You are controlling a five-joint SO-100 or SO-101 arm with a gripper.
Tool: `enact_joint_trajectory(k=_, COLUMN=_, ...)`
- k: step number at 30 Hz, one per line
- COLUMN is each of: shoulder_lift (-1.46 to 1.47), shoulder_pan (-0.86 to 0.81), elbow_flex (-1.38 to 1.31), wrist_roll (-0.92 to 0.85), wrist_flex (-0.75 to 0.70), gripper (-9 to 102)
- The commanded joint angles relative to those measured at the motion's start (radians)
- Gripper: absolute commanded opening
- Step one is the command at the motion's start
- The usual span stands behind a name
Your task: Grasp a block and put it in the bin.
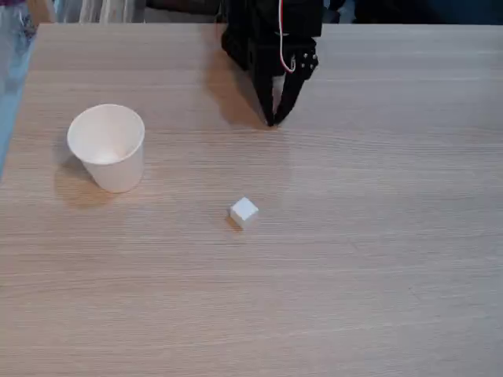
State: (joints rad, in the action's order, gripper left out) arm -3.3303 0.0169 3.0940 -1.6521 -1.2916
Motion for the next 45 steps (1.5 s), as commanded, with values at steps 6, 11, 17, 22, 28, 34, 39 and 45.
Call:
enact_joint_trajectory(k=6, shoulder_lift=-0.002, shoulder_pan=-0.028, elbow_flex=-0.074, wrist_roll=-0.014, wrist_flex=0.011, gripper=1)
enact_joint_trajectory(k=11, shoulder_lift=0.037, shoulder_pan=-0.021, elbow_flex=-0.135, wrist_roll=0.018, wrist_flex=-0.006, gripper=2)
enact_joint_trajectory(k=17, shoulder_lift=0.285, shoulder_pan=-0.02, elbow_flex=-0.322, wrist_roll=0.091, wrist_flex=0.005, gripper=2)
enact_joint_trajectory(k=22, shoulder_lift=0.494, shoulder_pan=-0.002, elbow_flex=-0.472, wrist_roll=0.13, wrist_flex=0.023, gripper=2)
enact_joint_trajectory(k=28, shoulder_lift=0.735, shoulder_pan=0.002, elbow_flex=-0.626, wrist_roll=0.256, wrist_flex=0.055, gripper=3)
enact_joint_trajectory(k=34, shoulder_lift=0.948, shoulder_pan=-0.009, elbow_flex=-0.736, wrist_roll=0.405, wrist_flex=0.1, gripper=5)
enact_joint_trajectory(k=39, shoulder_lift=1.042, shoulder_pan=-0.048, elbow_flex=-0.769, wrist_roll=0.474, wrist_flex=0.141, gripper=7)
enact_joint_trajectory(k=45, shoulder_lift=1.086, shoulder_pan=-0.095, elbow_flex=-0.77, wrist_roll=0.499, wrist_flex=0.202, gripper=16)
